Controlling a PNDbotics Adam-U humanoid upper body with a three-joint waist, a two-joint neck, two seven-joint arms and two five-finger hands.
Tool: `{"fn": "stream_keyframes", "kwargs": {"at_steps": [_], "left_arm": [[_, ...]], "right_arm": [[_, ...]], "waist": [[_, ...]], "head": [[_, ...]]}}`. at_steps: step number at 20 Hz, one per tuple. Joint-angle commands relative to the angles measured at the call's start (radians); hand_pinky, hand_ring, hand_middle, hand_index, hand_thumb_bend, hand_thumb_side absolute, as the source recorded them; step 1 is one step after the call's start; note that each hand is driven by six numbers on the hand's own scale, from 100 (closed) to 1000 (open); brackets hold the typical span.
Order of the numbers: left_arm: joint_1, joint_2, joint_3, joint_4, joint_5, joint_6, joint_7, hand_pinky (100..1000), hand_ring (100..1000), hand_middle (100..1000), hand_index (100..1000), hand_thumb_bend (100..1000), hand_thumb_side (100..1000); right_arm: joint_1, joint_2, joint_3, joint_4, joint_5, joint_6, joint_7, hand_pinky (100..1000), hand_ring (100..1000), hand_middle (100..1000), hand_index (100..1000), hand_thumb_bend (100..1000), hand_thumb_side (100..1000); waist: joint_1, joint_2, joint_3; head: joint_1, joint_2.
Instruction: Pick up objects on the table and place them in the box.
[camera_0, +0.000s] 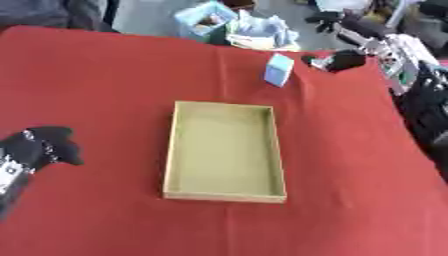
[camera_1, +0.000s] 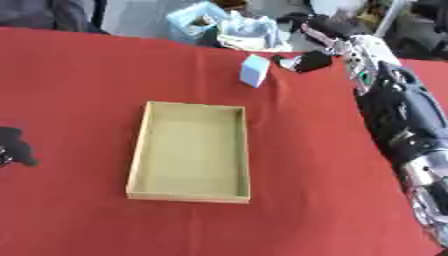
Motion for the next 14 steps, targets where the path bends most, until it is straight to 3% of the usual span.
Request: {"fn": "stream_keyframes", "kwargs": {"at_steps": [1, 14], "left_arm": [[-0.009, 0.007, 0.004, -0.017, 0.004, 0.000, -0.001, 696, 605, 600, 808, 100, 818], [-0.015, 0.006, 0.002, -0.023, -0.003, -0.005, -0.009, 699, 607, 600, 809, 100, 829]], "right_arm": [[-0.020, -0.029, -0.006, -0.021, -0.009, 0.001, 0.004, 794, 821, 928, 1000, 302, 624], [-0.017, -0.034, -0.012, -0.016, -0.012, 0.013, 0.003, 793, 819, 926, 1000, 271, 642]], "waist": [[0.006, -0.020, 0.002], [-0.001, 0.006, 0.030]], "head": [[0.000, -0.007], [-0.020, -0.012]]}}
